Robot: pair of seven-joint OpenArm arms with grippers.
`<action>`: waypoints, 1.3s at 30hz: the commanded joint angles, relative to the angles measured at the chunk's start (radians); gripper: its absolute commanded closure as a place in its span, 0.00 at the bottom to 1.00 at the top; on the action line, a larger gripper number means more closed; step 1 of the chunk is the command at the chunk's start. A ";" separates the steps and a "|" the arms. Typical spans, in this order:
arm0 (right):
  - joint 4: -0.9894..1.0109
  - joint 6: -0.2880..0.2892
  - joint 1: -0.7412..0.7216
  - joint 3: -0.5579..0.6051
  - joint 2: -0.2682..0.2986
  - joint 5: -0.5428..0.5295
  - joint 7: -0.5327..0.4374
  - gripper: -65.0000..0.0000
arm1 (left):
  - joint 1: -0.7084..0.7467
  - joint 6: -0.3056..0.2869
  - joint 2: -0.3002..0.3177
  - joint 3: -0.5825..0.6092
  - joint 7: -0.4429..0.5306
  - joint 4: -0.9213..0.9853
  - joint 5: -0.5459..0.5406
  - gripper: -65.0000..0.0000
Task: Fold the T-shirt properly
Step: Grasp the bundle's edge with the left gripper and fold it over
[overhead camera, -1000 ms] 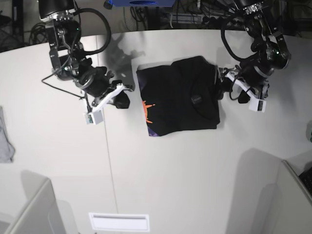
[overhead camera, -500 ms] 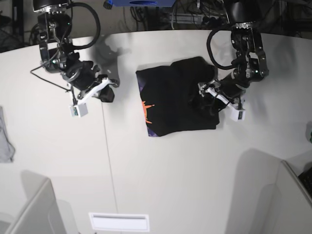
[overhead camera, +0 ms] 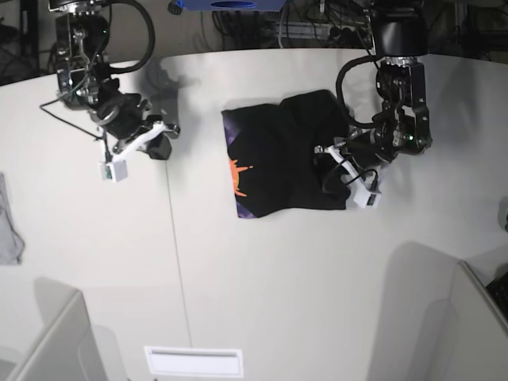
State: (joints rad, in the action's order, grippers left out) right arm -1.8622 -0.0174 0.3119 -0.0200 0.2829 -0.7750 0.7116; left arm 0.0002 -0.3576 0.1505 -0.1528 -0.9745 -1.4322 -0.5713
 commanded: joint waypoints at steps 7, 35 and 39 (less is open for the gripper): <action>-0.012 0.007 0.060 -0.108 0.011 -0.007 -0.013 1.00 | -0.085 0.013 0.126 0.235 -0.031 -0.002 0.070 1.00; 0.083 0.006 0.309 -0.341 -0.150 -0.005 -0.091 1.00 | -0.515 -0.303 0.275 1.304 0.273 -0.002 0.652 1.00; 0.086 0.006 0.318 -0.346 -0.179 -0.004 -0.097 1.00 | -0.472 -0.340 0.238 1.304 0.319 0.001 0.778 1.00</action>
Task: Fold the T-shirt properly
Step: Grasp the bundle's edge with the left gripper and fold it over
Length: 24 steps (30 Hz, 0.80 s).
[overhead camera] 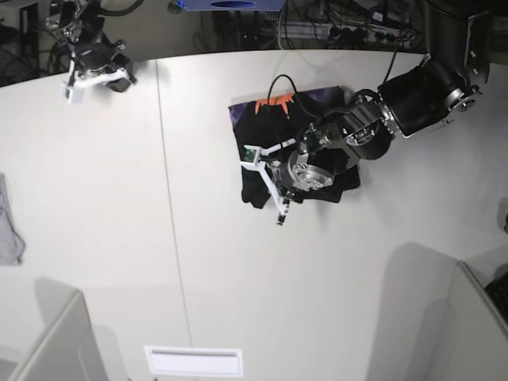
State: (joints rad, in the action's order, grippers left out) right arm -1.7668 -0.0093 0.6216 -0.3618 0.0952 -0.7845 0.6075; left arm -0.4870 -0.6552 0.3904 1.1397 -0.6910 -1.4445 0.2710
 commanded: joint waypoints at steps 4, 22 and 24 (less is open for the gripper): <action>-0.005 -0.002 0.008 0.004 0.005 0.006 0.007 1.00 | 0.018 -0.043 -0.032 0.018 0.050 0.009 -0.049 1.00; 0.002 -0.002 0.007 0.004 0.007 0.006 0.007 1.00 | 0.038 -0.043 -0.199 0.020 -0.006 0.144 -0.043 1.00; 0.002 -0.002 0.007 0.002 0.008 0.006 0.007 1.00 | 0.038 -0.043 -0.210 0.020 -0.008 0.147 -0.043 1.00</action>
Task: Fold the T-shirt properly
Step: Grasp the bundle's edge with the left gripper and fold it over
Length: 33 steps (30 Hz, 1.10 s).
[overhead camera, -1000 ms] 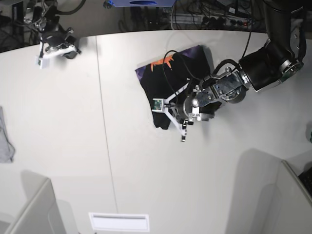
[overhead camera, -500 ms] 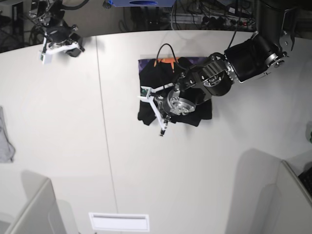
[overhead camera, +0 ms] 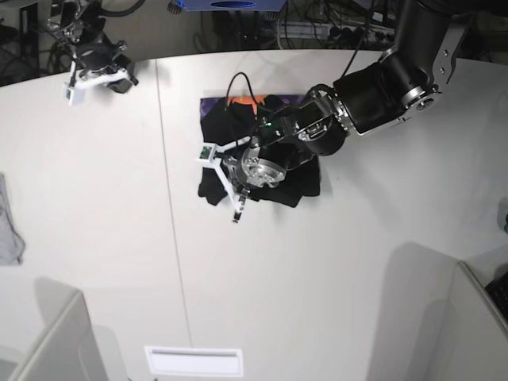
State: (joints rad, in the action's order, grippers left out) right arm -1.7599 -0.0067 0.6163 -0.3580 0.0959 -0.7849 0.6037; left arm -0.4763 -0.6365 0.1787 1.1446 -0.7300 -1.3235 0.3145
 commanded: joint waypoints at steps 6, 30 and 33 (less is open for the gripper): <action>-0.005 -0.005 0.014 0.000 0.009 0.006 0.012 1.00 | 0.029 -0.062 0.000 0.018 0.030 0.020 -0.085 1.00; -0.007 -0.005 0.026 0.003 0.014 0.006 0.017 1.00 | -0.029 -0.062 -0.023 0.005 0.028 -0.124 0.091 0.15; -0.007 -0.005 0.037 0.004 0.015 0.006 0.017 1.00 | -0.032 -0.062 -0.021 0.005 0.028 -0.132 0.097 0.15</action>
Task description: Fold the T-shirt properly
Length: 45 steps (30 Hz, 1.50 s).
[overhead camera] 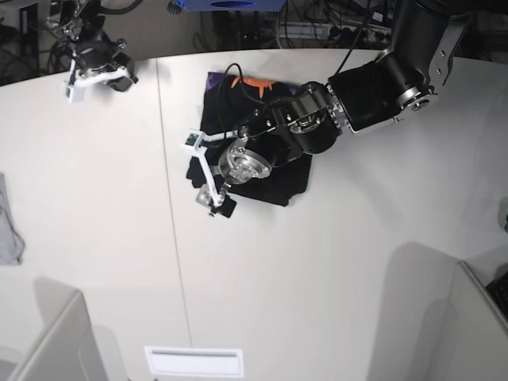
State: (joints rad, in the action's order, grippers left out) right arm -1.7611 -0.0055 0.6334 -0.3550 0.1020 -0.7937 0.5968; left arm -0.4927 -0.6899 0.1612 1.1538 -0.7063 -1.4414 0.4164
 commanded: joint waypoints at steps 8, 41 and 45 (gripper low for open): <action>-0.006 -0.006 0.027 0.001 0.023 0.017 0.024 1.00 | -0.008 -0.008 -0.005 -0.194 -0.023 -0.051 -0.003 0.16; -0.191 0.296 0.135 -0.008 0.006 0.799 -0.335 1.00 | 0.845 -0.003 -0.001 -1.288 0.512 -0.543 -0.121 1.00; -0.191 0.296 0.159 0.038 0.069 0.910 -0.407 1.00 | 0.974 0.063 -0.001 -1.359 0.626 -0.542 -0.176 1.00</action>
State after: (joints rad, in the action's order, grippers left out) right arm -1.9369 0.2947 0.7815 -0.3161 0.1680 0.1173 0.2092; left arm 0.4808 -0.6319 0.1562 -0.2050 -0.1108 -1.9659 0.2565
